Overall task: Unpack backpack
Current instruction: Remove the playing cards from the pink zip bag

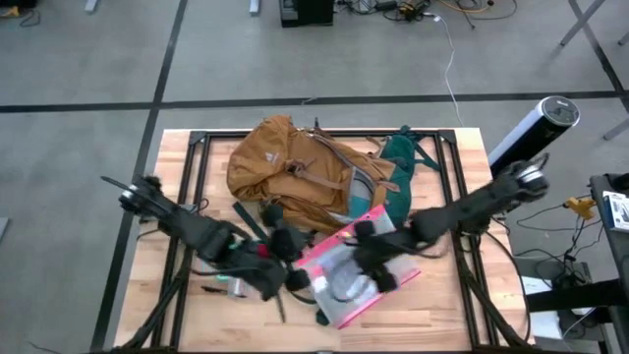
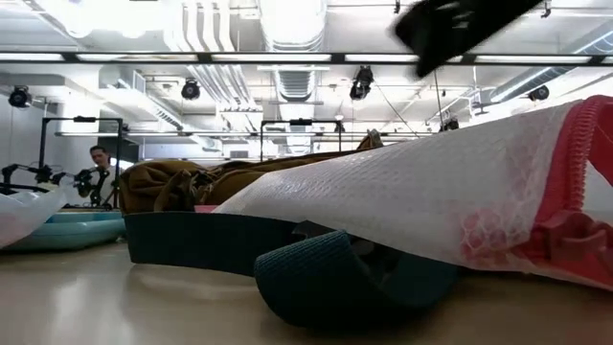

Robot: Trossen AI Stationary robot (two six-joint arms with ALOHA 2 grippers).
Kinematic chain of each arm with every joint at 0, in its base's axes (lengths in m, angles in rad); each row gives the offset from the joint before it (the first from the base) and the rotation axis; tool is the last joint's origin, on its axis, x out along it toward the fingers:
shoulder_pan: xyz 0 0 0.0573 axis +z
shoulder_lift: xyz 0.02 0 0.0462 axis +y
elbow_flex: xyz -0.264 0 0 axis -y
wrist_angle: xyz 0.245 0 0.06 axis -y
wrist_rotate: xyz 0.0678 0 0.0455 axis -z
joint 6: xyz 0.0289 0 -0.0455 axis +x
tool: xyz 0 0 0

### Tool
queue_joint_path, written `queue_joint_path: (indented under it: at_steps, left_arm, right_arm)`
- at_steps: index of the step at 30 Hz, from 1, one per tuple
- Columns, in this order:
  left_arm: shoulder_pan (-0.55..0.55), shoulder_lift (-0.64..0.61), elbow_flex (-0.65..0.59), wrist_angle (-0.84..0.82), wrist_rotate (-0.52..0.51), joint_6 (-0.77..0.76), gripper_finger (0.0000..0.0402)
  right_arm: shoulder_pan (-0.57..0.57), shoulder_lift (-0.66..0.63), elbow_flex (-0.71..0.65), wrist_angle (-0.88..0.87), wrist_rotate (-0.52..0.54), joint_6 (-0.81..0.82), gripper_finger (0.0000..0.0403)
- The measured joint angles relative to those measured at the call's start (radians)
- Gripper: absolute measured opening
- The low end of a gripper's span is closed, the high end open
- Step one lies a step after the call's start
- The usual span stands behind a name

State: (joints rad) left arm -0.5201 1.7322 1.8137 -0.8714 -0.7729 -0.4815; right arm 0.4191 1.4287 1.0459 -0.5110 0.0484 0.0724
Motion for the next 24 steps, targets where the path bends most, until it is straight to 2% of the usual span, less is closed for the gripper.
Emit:
queue_joint_path:
  at_steps: [5,8,12,19,24]
  left_arm:
    - [0.059,0.134,0.0,0.215,0.231,0.143,0.0013]
    - [0.083,0.214,0.0,0.348,0.333,0.194,0.0024]
    - [0.096,0.32,0.033,0.435,0.454,0.204,0.0049]
    - [0.081,0.464,0.167,0.423,0.497,0.151,0.0101]
    - [0.071,0.538,0.238,0.381,0.508,0.115,0.0128]
  right_arm:
    - [0.186,-0.151,-0.193,0.038,0.113,0.141,0.0205]
    - [0.301,-0.157,-0.274,0.085,0.177,0.252,0.0208]
    - [0.429,-0.109,-0.314,0.17,0.258,0.375,0.021]
    - [0.567,0.055,-0.317,0.259,0.347,0.548,0.0199]
    - [0.574,0.185,-0.317,0.318,0.359,0.658,0.0185]
